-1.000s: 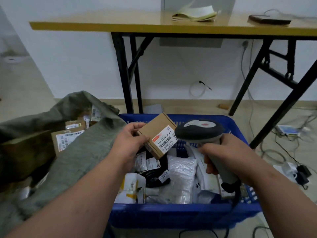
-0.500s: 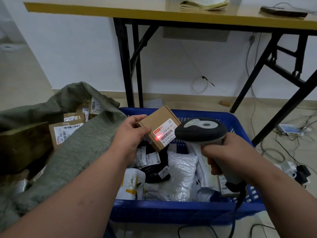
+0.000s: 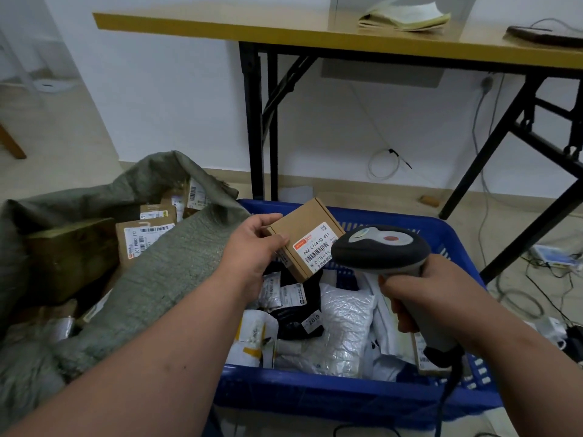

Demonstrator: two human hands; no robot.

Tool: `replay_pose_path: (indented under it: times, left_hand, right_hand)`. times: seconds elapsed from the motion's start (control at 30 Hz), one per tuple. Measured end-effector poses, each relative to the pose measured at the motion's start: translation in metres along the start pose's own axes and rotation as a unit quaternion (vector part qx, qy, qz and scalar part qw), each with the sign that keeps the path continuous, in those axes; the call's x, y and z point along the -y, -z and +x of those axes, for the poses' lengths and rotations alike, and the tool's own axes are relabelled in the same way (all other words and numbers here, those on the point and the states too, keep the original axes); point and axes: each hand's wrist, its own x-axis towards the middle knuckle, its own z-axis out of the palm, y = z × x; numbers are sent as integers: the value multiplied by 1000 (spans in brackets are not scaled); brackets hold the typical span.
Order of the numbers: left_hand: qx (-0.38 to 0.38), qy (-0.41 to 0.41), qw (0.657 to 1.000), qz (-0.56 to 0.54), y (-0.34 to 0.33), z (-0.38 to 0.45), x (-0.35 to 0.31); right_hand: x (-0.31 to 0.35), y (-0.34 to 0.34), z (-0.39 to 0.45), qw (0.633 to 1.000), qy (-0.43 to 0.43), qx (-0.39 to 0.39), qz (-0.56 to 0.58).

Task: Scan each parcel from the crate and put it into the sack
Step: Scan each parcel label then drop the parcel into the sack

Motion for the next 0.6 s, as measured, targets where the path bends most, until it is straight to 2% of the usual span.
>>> replay_pose_path:
  times: [0.17,0.3,0.47,0.53,0.6]
  left_hand:
    - [-19,-3,1000,-5,11,-7,-4]
    - [-72,-33,997,-4,29,-11,-19]
    - [-252,-117,961,-19,72,-16,-45]
    - [-354,-129,926,25,97,-17,-49]
    - [-455,-136,877,77,123,-16,-53]
  right_hand:
    - [8,-6,6,1000,-4,5,10]
    - [16,-19,13,1000,1,-6,-3]
    - [32,-42,22,999,20,21,-23]
    - [40,-54,25,999,27,31,-18]
    - [48,-68,29,999,31,41,2]
